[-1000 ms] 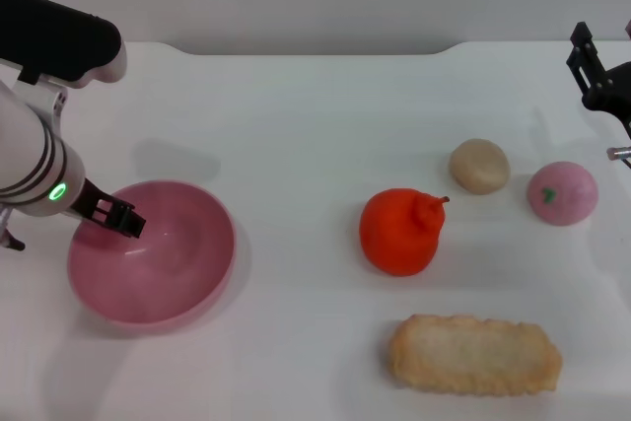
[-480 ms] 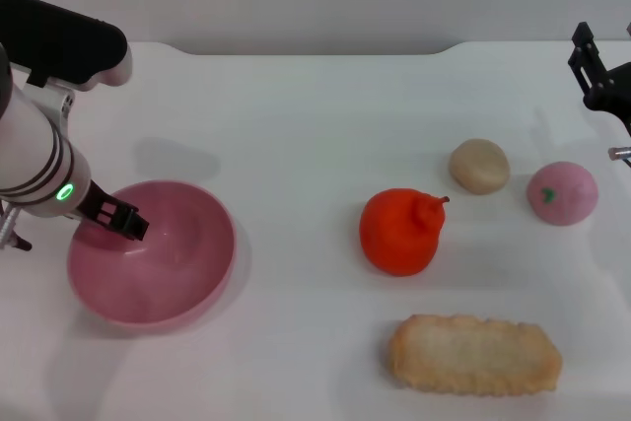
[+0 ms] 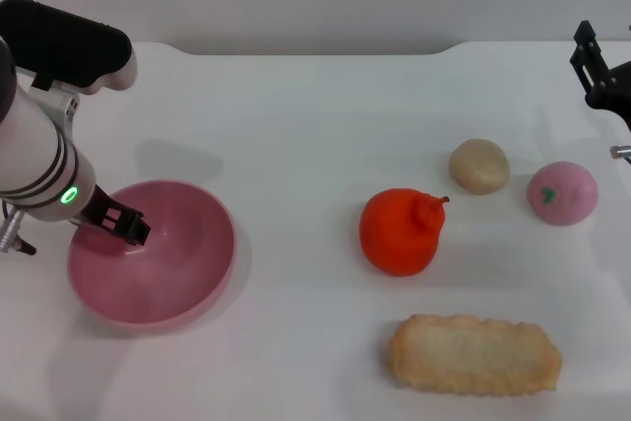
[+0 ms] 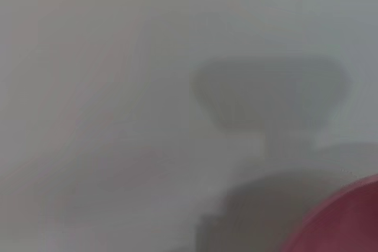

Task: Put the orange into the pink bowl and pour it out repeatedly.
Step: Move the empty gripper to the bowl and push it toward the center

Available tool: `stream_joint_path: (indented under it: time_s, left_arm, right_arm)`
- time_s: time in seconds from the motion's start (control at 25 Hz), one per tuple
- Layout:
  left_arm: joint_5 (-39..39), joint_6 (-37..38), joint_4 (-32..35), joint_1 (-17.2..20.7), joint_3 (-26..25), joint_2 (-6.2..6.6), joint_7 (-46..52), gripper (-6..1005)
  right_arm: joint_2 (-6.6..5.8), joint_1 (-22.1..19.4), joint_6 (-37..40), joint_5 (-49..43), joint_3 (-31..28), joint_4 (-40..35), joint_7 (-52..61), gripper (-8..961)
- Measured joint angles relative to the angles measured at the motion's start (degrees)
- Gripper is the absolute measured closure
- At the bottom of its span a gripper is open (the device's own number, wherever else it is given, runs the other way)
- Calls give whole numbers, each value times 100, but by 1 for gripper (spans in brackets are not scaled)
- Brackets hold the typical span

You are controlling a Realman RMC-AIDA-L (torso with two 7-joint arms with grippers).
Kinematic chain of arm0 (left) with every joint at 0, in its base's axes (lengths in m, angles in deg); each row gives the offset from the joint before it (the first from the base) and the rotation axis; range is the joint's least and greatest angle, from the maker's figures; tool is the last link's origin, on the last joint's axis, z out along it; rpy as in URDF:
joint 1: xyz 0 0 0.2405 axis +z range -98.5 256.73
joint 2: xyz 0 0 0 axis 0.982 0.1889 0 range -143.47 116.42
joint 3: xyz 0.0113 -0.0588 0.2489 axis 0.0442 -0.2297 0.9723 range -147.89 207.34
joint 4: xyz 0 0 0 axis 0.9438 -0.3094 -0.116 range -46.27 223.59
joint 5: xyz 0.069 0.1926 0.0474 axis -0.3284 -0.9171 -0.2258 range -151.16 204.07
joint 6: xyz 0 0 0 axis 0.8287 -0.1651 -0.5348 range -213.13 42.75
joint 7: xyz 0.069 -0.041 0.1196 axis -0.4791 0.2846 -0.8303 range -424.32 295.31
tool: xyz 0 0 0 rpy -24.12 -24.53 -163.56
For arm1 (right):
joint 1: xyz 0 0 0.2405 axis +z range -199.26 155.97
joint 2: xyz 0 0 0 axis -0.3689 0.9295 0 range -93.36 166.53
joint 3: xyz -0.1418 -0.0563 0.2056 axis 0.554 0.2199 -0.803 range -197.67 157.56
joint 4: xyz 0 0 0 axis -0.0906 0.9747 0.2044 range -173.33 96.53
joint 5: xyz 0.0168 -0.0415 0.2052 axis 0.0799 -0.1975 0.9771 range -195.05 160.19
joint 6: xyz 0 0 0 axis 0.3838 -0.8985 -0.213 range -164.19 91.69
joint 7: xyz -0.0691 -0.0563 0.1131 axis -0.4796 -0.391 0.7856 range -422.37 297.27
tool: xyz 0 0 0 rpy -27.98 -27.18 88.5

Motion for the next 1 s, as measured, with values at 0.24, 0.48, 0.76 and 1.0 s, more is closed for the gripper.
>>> stream_joint_path:
  time_s: [0.24,0.48,0.76,1.0]
  left_arm:
    - [157,-28,2,-26,-11,24,-106,347]
    - [215,-26,-86,-75,16,15,-182,529]
    - [345,3,-201,-157,30,-3,-342,803]
    - [369,209,-8,-167,-70,3,-297,823]
  right_arm:
    - [-4,-10,14,0,-1,-15,0,367]
    - [-4,-11,9,0,13,-13,0,369]
    - [-4,-8,12,0,35,-6,0,371]
    - [-5,-26,-248,1,44,-160,36,373]
